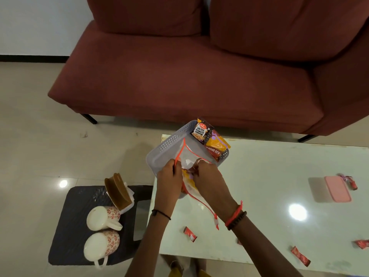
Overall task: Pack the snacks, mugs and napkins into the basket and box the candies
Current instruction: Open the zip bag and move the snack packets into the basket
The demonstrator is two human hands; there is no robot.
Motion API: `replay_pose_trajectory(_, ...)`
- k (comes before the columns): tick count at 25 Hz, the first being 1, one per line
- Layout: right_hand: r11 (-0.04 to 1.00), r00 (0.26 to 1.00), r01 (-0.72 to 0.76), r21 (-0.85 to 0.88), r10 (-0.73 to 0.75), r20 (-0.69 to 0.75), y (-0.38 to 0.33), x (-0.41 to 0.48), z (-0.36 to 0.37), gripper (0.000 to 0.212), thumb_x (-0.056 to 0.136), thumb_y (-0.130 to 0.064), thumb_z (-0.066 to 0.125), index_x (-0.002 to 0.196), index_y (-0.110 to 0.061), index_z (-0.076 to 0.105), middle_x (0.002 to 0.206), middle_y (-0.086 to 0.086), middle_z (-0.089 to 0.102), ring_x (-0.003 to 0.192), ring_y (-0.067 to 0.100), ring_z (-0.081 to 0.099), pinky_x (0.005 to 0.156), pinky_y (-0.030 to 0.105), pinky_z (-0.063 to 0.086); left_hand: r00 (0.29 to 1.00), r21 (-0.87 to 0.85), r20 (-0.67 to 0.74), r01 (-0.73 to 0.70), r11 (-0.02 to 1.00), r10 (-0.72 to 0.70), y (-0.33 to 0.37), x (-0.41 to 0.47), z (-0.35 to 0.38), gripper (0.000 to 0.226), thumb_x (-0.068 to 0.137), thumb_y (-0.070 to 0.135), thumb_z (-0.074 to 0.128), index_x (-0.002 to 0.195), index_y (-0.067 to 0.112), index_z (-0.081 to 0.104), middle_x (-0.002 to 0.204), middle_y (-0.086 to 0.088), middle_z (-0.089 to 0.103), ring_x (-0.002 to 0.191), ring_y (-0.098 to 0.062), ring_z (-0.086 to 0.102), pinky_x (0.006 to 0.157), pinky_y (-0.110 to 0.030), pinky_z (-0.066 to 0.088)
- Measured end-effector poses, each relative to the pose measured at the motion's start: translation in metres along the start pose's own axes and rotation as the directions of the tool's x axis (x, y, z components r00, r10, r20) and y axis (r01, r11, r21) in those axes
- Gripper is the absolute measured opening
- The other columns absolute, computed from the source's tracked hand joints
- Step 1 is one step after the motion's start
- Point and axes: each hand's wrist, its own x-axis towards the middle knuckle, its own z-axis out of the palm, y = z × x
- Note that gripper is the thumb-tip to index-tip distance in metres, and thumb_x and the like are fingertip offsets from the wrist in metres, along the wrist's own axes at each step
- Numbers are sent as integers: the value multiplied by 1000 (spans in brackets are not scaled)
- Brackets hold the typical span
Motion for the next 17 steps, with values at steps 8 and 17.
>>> replay_pose_trajectory(8, 771, 985, 114, 626, -4, -175, -24, -1, -69, 14, 94, -20, 49, 91, -27, 61, 83, -20, 64, 79, -10, 62, 73, 5, 46, 999, 26, -8, 41, 999, -41, -6, 41, -22, 34, 97, 22, 36, 95, -3, 58, 79, -9, 59, 69, -20, 55, 48, -1, 41)
replay_pose_trajectory(17, 184, 937, 203, 962, 248, -245, 25, 83, -102, 15, 94, -12, 48, 87, -20, 59, 76, -8, 73, 72, 6, 68, 66, 23, 57, 991, -54, 8, 132, 990, -132, -16, 70, -28, 31, 95, 31, 37, 74, 11, 47, 58, 3, 47, 54, -12, 49, 54, -18, 41)
